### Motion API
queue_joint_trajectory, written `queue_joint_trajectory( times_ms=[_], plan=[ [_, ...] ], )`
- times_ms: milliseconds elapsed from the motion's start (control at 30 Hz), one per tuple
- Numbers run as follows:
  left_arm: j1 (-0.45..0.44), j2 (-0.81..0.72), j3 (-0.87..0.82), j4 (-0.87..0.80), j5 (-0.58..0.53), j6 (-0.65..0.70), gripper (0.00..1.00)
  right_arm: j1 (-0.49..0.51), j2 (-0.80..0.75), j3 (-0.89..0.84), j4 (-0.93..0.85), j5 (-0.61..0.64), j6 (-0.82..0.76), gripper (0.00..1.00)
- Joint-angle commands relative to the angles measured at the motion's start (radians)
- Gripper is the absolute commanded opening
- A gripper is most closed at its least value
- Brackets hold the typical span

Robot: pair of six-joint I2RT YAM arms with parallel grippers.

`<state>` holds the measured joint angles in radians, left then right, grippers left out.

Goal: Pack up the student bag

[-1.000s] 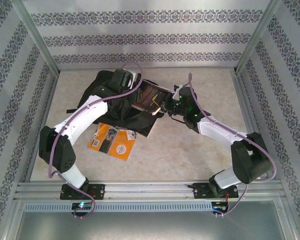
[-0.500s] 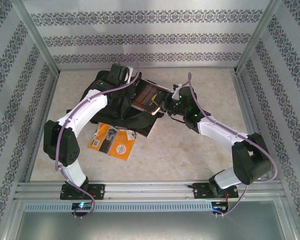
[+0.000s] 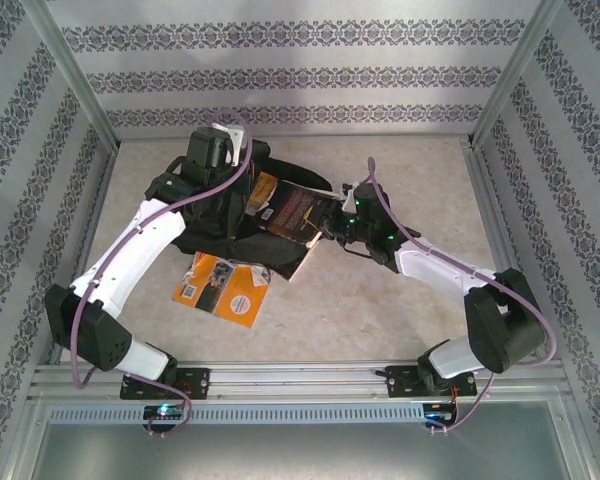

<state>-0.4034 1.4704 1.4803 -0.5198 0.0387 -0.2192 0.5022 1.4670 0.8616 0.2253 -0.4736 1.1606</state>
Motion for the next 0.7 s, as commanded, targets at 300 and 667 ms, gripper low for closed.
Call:
queue_joint_trajectory(
  times_ms=[300, 667],
  plan=[
    [0.002, -0.028, 0.032, 0.064, 0.076, 0.021, 0.00, 0.067, 0.236, 0.184, 0.320, -0.119, 0.209, 0.00],
    [0.003, -0.016, 0.062, 0.102, 0.086, 0.021, 0.00, 0.178, 0.595, 0.487, 0.296, -0.032, 0.215, 0.04]
  ],
)
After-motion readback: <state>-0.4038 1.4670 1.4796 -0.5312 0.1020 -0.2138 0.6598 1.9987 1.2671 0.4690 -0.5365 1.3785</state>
